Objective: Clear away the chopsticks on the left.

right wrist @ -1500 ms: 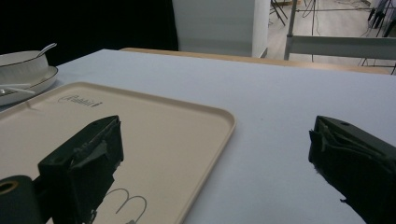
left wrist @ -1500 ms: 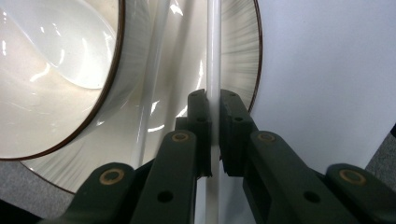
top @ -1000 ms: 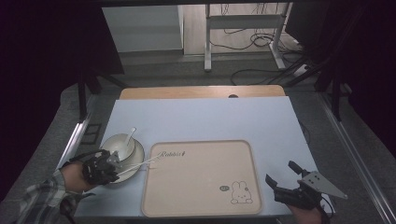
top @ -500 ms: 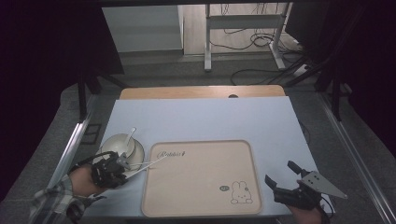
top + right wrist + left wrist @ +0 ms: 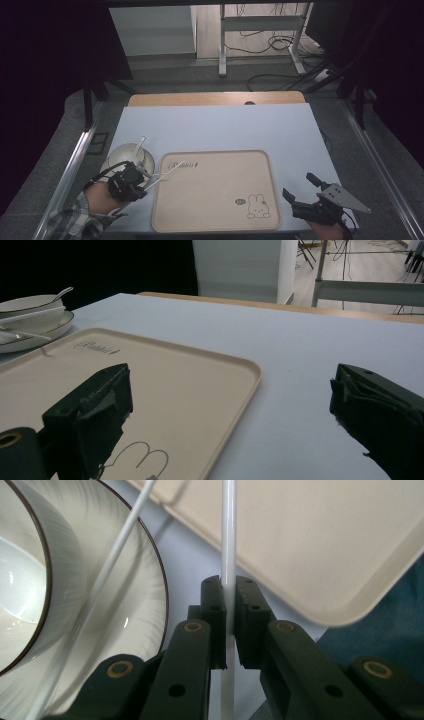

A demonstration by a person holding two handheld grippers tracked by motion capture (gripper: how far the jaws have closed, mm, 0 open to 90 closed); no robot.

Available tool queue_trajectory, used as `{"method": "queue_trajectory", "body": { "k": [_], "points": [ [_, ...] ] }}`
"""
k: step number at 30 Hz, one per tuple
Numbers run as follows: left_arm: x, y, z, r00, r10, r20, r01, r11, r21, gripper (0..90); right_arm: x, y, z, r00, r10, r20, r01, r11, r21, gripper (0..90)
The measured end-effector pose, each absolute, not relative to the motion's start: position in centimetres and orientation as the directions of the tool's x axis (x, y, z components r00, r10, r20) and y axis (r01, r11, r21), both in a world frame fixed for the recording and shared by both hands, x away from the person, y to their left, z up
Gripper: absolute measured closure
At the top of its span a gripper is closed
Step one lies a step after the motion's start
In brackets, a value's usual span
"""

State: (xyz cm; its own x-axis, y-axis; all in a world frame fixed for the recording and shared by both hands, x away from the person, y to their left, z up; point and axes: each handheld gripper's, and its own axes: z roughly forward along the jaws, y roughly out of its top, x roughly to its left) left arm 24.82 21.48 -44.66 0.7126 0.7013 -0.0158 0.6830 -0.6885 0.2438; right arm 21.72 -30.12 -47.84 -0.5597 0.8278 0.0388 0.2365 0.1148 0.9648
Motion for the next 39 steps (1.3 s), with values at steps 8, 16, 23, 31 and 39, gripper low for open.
{"method": "queue_trajectory", "body": {
  "k": [8, 16, 23, 31, 39],
  "points": [
    [25.0, 21.0, -44.1, 0.594, 0.802, -0.068, 0.787, -0.561, 0.255, 85.0, 21.7, -30.2, -47.8, -0.565, 0.823, 0.049, 0.241, 0.108, 0.965, 3.4],
    [24.9, 19.9, -44.2, 0.534, 0.838, -0.109, 0.829, -0.494, 0.264, 84.9, 21.7, -30.1, -47.7, -0.57, 0.82, 0.049, 0.239, 0.108, 0.965, 3.5],
    [24.8, 19.3, -43.9, 0.471, 0.871, -0.144, 0.864, -0.422, 0.275, 84.9, 21.7, -30.1, -47.7, -0.574, 0.817, 0.056, 0.237, 0.101, 0.966, 3.5],
    [25.0, 18.7, -43.3, 0.396, 0.903, -0.164, 0.894, -0.339, 0.293, 84.9, 21.6, -30.2, -47.6, -0.579, 0.813, 0.062, 0.235, 0.093, 0.968, 3.5],
    [25.4, 17.0, -43.6, 0.365, 0.899, -0.243, 0.91, -0.288, 0.299, 84.9, 21.6, -30.3, -47.6, -0.581, 0.811, 0.07, 0.234, 0.084, 0.969, 3.5]
  ]
}}
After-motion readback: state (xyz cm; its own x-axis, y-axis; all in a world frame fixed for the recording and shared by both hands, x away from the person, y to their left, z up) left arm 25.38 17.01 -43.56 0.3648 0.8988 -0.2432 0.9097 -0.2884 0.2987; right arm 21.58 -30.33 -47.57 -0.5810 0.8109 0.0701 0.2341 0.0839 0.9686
